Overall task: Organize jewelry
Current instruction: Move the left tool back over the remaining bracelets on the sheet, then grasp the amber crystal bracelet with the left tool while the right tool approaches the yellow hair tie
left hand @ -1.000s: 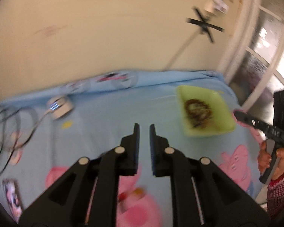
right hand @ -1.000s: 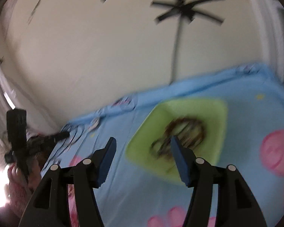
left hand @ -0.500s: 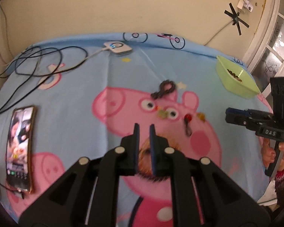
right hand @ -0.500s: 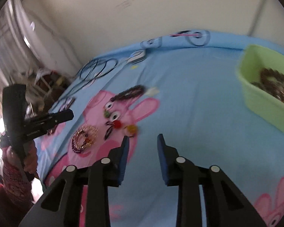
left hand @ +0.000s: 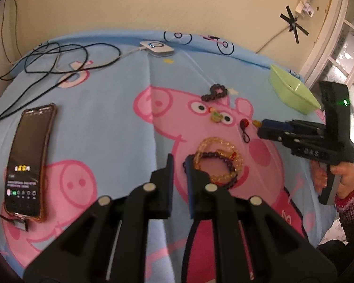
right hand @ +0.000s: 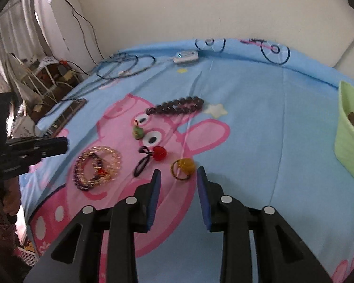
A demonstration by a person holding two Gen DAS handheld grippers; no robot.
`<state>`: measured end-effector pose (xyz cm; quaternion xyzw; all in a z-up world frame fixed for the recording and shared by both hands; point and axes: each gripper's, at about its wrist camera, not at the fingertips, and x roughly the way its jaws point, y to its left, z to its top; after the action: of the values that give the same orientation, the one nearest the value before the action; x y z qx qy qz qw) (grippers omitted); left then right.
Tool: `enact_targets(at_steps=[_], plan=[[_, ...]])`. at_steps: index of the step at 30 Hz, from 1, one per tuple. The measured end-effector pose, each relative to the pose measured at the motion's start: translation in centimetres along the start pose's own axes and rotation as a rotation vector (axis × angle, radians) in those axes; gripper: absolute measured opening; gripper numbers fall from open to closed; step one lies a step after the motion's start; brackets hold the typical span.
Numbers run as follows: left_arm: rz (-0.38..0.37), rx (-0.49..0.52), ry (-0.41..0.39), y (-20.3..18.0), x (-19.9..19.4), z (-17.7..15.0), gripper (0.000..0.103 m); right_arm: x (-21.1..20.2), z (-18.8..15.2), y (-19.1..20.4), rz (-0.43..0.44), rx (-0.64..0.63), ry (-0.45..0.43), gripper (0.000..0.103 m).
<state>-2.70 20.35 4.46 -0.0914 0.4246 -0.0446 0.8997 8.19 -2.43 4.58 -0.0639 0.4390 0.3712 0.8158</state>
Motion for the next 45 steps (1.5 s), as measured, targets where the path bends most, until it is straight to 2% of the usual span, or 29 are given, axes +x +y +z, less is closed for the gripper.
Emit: enact_targets(at_steps=[1, 2, 3, 6, 11, 13, 17, 24, 30, 34, 37, 45], plan=[[-0.001, -0.002, 0.001, 0.1, 0.0, 0.0, 0.009, 0.1, 0.2, -0.1, -0.015, 0.005, -0.005, 0.000], [-0.003, -0.008, 0.004, 0.2, 0.0, 0.0, 0.009, 0.2, 0.6, -0.5, -0.059, 0.011, -0.008, 0.000], [-0.008, -0.016, 0.009, 0.2, 0.1, 0.2, 0.009, 0.3, 0.7, -1.0, -0.064, 0.026, -0.008, 0.000], [-0.024, 0.006, 0.005, -0.7, 0.3, 1.1, 0.009, -0.1, 0.6, -3.2, -0.036, 0.131, -0.030, 0.000], [-0.104, 0.142, 0.013, -4.7, 0.6, 2.4, 0.009, -1.1, -0.3, -4.5, 0.003, 0.196, -0.049, 0.000], [-0.112, 0.154, 0.035, -5.5, 1.3, 2.5, 0.009, -1.4, -0.7, -5.0, 0.032, 0.225, -0.054, 0.000], [-0.102, 0.143, 0.096, -6.0, 3.7, 2.5, 0.009, -1.5, -1.1, -6.0, 0.096, 0.285, -0.066, 0.000], [-0.081, 0.165, 0.093, -5.9, 4.6, 2.1, 0.009, -1.6, -1.1, -6.4, 0.119, 0.308, -0.073, 0.000], [-0.006, 0.280, 0.091, -6.9, 4.6, 1.2, 0.010, -1.7, -1.3, -6.7, 0.136, 0.327, -0.078, 0.000], [-0.011, 0.287, 0.102, -7.1, 5.1, 1.5, 0.009, -1.7, -1.3, -6.7, 0.143, 0.334, -0.078, 0.000], [-0.034, 0.264, 0.103, -6.8, 5.3, 1.9, 0.000, -1.6, -1.2, -6.5, 0.137, 0.321, -0.072, 0.000], [-0.082, 0.166, 0.060, -5.4, 3.5, 2.9, 0.000, -2.4, -1.5, -5.9, 0.139, 0.287, -0.094, 0.000]])
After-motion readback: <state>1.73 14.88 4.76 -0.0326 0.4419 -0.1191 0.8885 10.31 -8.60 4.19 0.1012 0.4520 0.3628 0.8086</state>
